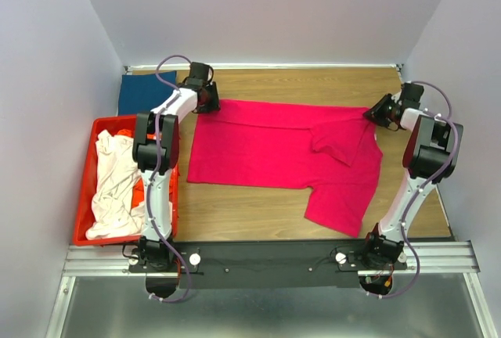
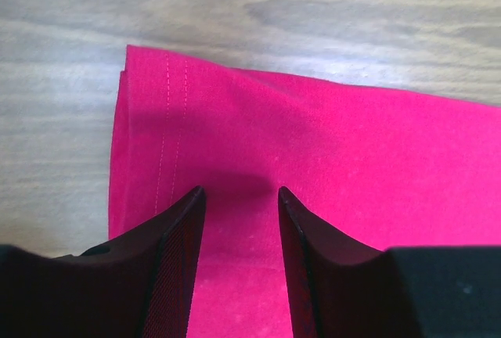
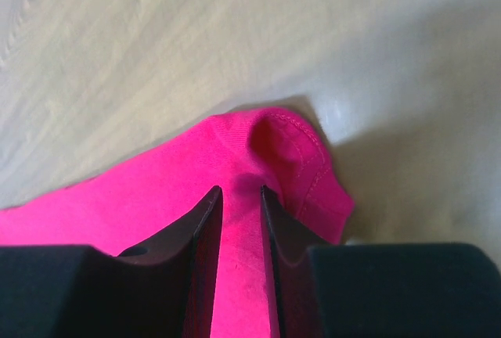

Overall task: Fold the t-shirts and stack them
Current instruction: Fold the tshirt

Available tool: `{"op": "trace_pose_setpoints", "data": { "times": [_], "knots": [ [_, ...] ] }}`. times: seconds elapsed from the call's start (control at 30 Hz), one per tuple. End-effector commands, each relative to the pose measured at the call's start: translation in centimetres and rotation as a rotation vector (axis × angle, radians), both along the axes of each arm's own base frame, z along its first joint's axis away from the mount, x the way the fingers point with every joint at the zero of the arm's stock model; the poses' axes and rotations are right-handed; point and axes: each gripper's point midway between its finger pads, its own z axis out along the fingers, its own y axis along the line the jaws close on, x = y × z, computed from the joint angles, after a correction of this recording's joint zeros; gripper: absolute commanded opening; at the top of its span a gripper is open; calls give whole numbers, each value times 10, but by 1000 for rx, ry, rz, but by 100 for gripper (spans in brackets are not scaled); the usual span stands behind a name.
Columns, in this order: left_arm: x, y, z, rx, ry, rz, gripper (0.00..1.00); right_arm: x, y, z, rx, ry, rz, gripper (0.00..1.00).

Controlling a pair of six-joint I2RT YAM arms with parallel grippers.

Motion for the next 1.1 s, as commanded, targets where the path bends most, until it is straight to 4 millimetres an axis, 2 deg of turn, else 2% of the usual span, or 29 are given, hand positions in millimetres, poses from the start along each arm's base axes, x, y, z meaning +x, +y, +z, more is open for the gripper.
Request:
{"op": "trace_pose_setpoints", "data": {
  "times": [0.0,0.03,0.07,0.1,0.2,0.23,0.33,0.37,0.5,0.6,0.63,0.73,0.77,0.83,0.87,0.93,0.97,1.0,1.03,1.07],
  "knots": [
    [9,-8,-7,-39,22,-7,50,0,-16,-45,-45,119,-3,34],
    [13,-9,-5,-42,18,-9,50,14,-18,-39,-39,94,8,34],
    [19,-10,-5,-43,18,-10,50,13,-16,-52,-21,122,14,34],
    [23,-11,-4,-49,16,-12,50,17,-16,-55,-12,124,14,34],
    [34,-16,-7,-58,25,-19,50,37,-17,-54,18,98,19,34],
    [35,-15,-16,-59,44,-16,50,47,-19,-47,16,74,20,34],
    [46,-18,-11,-88,28,-9,50,59,-21,-52,28,67,20,35],
    [53,-17,-8,-97,13,-3,50,70,-24,-49,26,46,21,36],
    [63,-15,-5,-143,2,12,50,87,-25,-46,37,10,41,37],
    [70,-11,9,-155,-37,17,50,104,-23,-29,52,-47,69,40],
    [72,-9,24,-153,-66,12,50,108,-22,-11,52,-81,82,43],
    [72,-3,52,-133,-119,29,51,107,-21,18,36,-121,95,46],
    [70,-1,76,-133,-165,35,52,107,-20,45,12,-163,105,47],
    [68,6,101,-106,-219,68,57,100,-14,70,-10,-192,120,47],
    [62,9,127,-101,-264,81,59,90,-8,95,-27,-217,127,48],
    [54,11,148,-79,-305,101,63,77,-3,110,-46,-224,121,48],
    [47,10,179,-83,-360,101,64,70,2,123,-49,-237,121,48],
    [38,8,178,-80,-352,95,65,53,10,133,-37,-236,115,48],
    [28,4,203,-71,-397,100,67,45,14,143,-35,-247,118,48],
    [20,2,213,-71,-412,97,67,35,24,145,-24,-242,129,48]
  ]
}}
